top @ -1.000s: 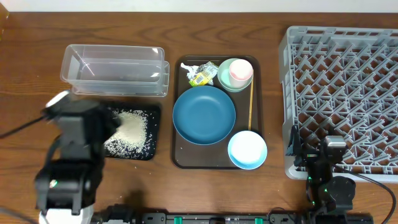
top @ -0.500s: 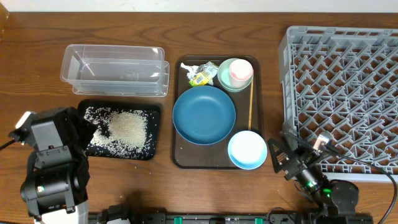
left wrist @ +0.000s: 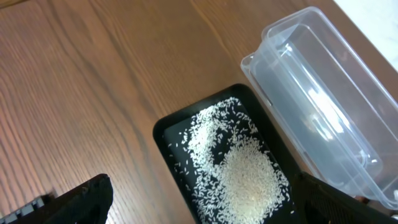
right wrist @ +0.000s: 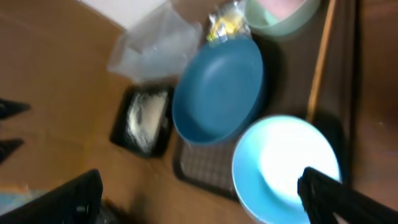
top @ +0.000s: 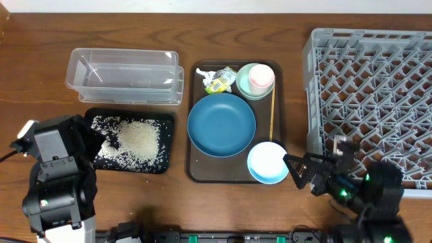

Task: Sort waste into correct bins and load items into the dishwasher rack
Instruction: 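Reach the right gripper to the small light-blue bowl and grasp it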

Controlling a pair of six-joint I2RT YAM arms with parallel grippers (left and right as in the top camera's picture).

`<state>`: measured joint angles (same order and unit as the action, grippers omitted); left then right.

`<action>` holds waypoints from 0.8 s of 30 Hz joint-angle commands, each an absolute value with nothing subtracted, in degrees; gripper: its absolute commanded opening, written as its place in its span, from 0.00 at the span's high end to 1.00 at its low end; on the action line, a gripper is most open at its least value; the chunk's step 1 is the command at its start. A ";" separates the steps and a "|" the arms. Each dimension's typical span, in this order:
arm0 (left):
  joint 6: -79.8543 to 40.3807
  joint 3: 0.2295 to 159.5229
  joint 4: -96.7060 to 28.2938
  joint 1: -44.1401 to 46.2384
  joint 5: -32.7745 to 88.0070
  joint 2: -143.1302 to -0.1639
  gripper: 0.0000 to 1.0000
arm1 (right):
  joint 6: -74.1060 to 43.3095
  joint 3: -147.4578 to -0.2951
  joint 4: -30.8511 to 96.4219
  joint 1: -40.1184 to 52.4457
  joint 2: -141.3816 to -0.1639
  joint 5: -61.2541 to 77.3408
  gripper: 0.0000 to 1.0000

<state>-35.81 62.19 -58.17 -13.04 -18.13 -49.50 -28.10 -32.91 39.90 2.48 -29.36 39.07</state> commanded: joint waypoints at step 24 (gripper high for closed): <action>-35.88 62.92 -58.26 -13.32 -18.55 -49.47 0.07 | -26.30 -55.46 51.94 44.75 -92.12 -1.43 0.01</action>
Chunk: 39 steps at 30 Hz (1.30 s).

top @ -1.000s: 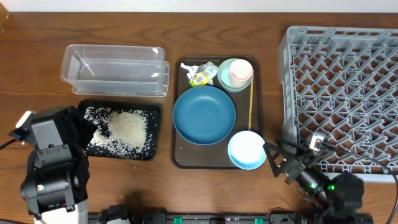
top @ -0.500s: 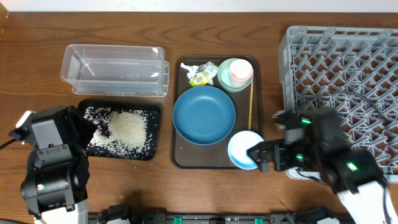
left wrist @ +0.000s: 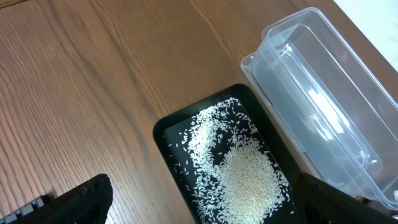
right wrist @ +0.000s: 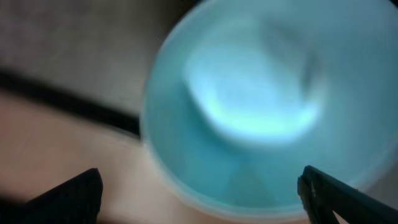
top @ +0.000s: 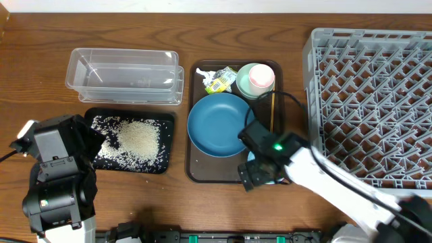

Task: Sort waste into correct bins and load items into the dishwasher rack
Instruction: 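Reach the right gripper to the small light-blue bowl and grasp it, then lift the light-blue bowl and carry it to the dish rack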

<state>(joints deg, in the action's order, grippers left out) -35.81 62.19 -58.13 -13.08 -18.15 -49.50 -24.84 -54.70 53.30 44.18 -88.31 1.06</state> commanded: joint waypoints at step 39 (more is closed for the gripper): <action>-35.90 62.92 -58.26 -13.32 -18.55 -49.47 0.06 | -23.68 -64.29 55.27 44.97 -97.06 3.88 0.99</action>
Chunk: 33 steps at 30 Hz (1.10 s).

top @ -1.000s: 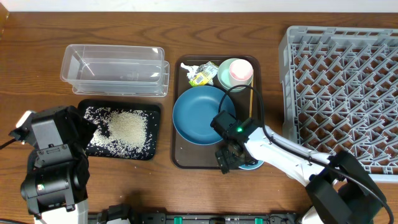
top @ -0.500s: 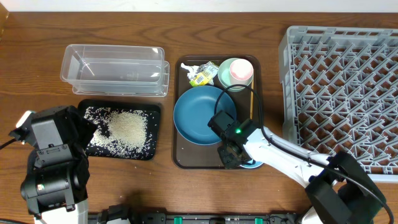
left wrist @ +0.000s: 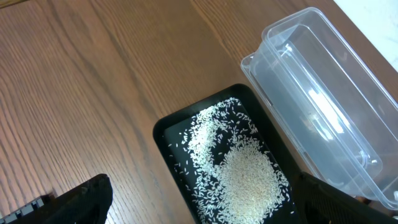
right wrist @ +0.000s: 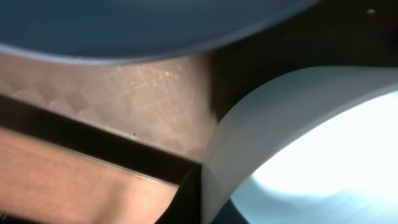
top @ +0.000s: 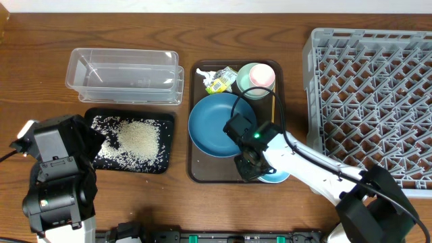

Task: Sort waste into correct bins and load items into the dishwasher rack
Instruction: 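Lift the light-blue bowl and carry it to the dish rack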

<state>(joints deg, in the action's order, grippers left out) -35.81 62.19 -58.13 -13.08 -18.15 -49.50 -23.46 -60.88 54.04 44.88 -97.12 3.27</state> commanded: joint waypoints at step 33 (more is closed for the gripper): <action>-35.90 62.92 -58.26 -13.32 -18.55 -49.47 0.06 | 3.07 -80.60 28.45 -20.71 -95.24 58.81 0.95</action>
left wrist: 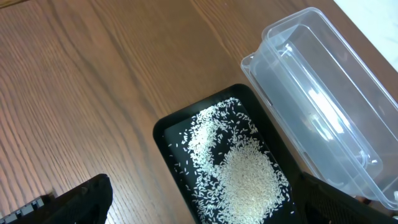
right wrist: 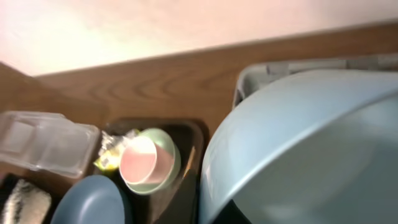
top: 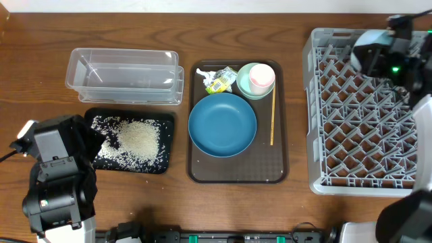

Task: Sort waste into correct bins and load items into the dishwasher rack
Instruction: 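Lift the light-blue bowl and carry it to the dish rack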

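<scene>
My right gripper (top: 388, 57) is shut on the rim of a light blue bowl (top: 368, 47) and holds it tilted over the far left part of the grey dishwasher rack (top: 314, 101). In the right wrist view the bowl (right wrist: 311, 143) fills the right side. On the brown tray (top: 236, 174) lie a blue plate (top: 222, 125), a green bowl (top: 244, 88) with a pink cup (top: 261, 77) in it, a chopstick (top: 273, 118) and a yellow wrapper (top: 218, 82). My left gripper (left wrist: 208, 202) hangs open above the black rice tray (left wrist: 186, 130).
A clear plastic container (top: 125, 75) stands behind the black tray of rice (top: 131, 142), to the left of the brown tray. The left arm (top: 57, 175) sits at the front left of the table. The rack takes up the right side.
The right gripper was at the light blue bowl's rim at the brown tray's front right corner. Now it holds the bowl over the rack's far left part. The left arm has not moved.
The right gripper first stood open at the table's front, right of the light blue bowl. Then it was close over the bowl, then at its rim on the tray. Now the bowl is off the tray and held above the rack. The left gripper stayed open throughout.
</scene>
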Controlling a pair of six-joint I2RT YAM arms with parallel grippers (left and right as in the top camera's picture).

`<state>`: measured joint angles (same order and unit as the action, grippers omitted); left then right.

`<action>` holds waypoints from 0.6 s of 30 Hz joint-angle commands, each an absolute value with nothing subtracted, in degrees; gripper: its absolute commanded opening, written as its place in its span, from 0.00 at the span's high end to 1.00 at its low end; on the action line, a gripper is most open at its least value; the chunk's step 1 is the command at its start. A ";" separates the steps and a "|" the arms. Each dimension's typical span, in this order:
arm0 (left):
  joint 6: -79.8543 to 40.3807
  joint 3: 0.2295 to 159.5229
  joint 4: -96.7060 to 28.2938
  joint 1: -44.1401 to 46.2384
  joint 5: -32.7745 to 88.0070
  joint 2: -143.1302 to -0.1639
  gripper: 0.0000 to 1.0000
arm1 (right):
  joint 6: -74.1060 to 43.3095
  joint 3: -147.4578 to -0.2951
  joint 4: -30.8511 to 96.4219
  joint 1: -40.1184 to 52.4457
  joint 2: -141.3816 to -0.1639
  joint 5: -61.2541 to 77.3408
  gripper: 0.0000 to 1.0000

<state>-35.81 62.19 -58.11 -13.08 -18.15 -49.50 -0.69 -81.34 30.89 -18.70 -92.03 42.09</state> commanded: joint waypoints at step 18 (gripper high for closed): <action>-35.90 62.92 -58.26 -13.32 -18.55 -49.47 0.06 | -14.59 -80.60 -5.65 -26.30 -118.17 81.80 0.99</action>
<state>-35.81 62.19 -58.13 -13.08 -18.15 -49.50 -12.14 -80.79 -4.43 -24.64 -116.60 76.20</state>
